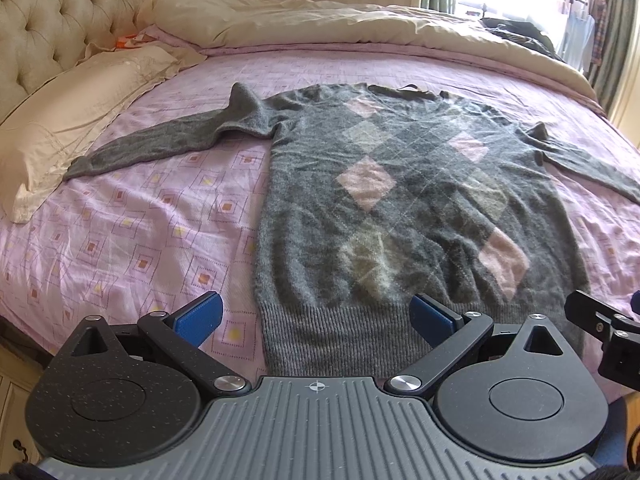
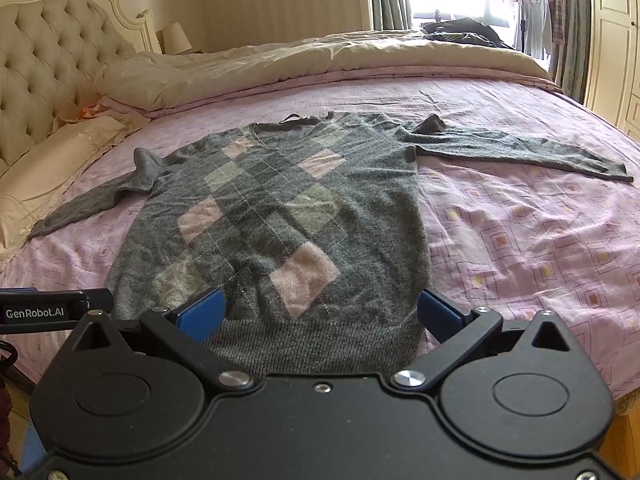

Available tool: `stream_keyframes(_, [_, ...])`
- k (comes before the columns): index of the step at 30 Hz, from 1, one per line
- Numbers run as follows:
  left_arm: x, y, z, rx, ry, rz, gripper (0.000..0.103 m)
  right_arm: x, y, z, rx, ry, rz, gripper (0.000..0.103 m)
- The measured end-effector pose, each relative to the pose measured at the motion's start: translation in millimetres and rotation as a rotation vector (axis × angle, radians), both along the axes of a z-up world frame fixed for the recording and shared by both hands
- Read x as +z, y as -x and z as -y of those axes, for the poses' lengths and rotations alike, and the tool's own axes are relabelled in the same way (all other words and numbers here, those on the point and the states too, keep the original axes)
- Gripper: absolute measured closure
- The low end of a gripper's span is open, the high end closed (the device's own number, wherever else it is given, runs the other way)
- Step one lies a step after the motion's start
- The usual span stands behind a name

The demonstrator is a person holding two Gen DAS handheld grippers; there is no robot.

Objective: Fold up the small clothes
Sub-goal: 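Grasp the cuff of the sleeve nearest the right tool with the right tool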

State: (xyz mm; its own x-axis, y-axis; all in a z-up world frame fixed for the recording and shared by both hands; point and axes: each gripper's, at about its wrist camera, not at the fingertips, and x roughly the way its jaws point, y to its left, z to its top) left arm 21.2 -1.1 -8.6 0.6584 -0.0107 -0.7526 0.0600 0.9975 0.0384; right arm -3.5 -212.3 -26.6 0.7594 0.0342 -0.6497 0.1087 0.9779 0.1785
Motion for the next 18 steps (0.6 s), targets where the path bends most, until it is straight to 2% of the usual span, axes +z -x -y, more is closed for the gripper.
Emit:
stream_keyframes(9, [8, -26, 9, -0.023, -0.021, 0.022, 0.002, -4, -28, 35, -0.006, -0.177, 0.003, 0.001])
stream_keyframes(18, [2, -69, 17, -0.060, 0.006, 0.066, 0.002, -18, -68, 99, -0.095, -0.166, -0.013, 0.001])
